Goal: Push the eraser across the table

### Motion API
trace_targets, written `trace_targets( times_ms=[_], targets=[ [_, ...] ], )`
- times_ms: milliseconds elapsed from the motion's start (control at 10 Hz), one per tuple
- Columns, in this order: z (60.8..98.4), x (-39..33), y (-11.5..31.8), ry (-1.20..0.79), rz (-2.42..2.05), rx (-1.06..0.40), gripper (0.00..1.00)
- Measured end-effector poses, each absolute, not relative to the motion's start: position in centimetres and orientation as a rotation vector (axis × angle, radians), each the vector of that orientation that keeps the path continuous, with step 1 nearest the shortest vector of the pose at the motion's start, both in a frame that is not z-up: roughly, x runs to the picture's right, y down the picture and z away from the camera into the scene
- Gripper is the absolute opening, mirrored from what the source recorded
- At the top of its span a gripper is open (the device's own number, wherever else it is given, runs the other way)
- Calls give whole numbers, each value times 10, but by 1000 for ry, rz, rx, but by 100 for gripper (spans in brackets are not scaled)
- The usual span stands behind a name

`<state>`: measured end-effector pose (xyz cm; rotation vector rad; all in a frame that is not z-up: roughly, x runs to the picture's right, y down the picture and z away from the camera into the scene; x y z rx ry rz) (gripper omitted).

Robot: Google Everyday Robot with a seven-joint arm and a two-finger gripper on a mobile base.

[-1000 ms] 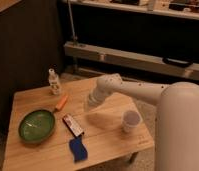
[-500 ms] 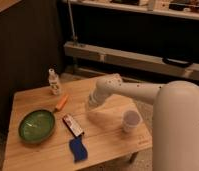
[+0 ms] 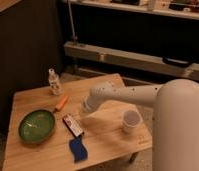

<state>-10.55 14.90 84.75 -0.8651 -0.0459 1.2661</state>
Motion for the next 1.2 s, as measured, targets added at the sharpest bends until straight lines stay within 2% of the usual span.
trace_targets(
  times_ms=[1200],
  targets=[
    [838,-139,178,-54,1181,-935,7]
  ],
)
